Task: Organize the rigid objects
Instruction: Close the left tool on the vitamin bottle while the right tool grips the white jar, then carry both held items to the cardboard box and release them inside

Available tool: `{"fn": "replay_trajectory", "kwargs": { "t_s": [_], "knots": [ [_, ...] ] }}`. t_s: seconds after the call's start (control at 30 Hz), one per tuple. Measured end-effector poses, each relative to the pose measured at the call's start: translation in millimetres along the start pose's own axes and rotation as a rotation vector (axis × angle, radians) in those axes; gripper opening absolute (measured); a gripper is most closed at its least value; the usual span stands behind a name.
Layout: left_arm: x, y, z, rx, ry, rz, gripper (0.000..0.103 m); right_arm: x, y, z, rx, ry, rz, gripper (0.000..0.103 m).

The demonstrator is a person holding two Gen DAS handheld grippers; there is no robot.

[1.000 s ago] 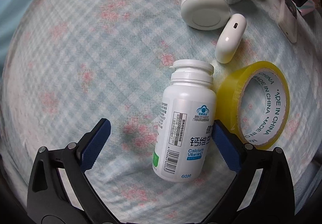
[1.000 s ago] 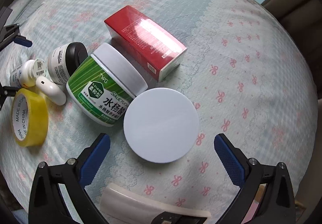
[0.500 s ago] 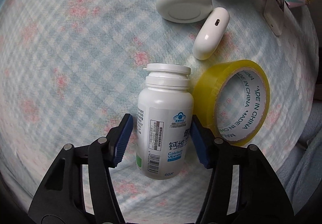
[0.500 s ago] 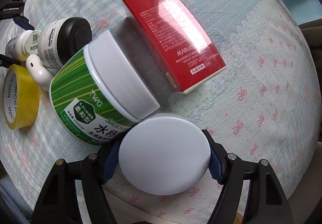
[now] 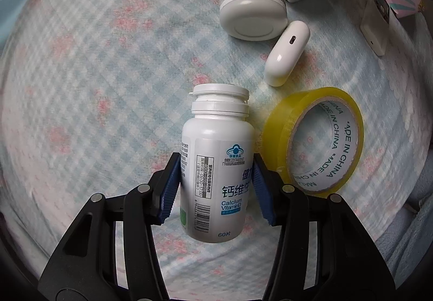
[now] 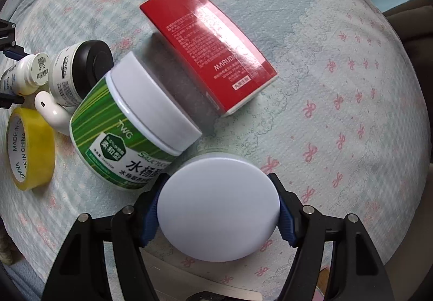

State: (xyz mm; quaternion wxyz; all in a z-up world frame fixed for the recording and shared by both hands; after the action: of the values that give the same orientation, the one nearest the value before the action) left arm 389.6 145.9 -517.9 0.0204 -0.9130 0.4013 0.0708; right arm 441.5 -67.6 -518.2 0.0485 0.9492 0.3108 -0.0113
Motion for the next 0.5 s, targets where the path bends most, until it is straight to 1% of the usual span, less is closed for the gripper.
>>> {"fn": "replay_trajectory", "kwargs": {
  "t_s": [0.13,0.2,0.33,0.5],
  "knots": [
    [-13,-9,-20,0.012,0.034,-0.034,0.047,-8,9,-16,0.015,0.019,0.060,0.067],
    [-19,-11,-32,0.010,0.053,-0.059,0.047,-12,13,-30,0.022,0.044,0.085,0.067],
    [-33,-10,-60,0.003,0.086,-0.104,0.047,-22,18,-65,0.036,0.091,0.133,0.067],
    [-55,3,-103,-0.007,0.154,-0.145,0.047,-44,5,-121,0.052,0.149,0.176,0.067]
  ]
}}
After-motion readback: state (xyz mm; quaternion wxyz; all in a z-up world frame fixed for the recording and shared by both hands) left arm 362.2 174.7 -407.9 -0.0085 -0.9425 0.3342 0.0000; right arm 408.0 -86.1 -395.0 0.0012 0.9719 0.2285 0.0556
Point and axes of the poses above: each gripper's, at about its wrist camera, not at the fingertips, and z roughly the way its jaws point, y to its right, x to its top, the point moved 5 cm from there along z, roughly the way its jaws point, and after that the axes turned 6 degrees about -y, right-handed, at the moved point
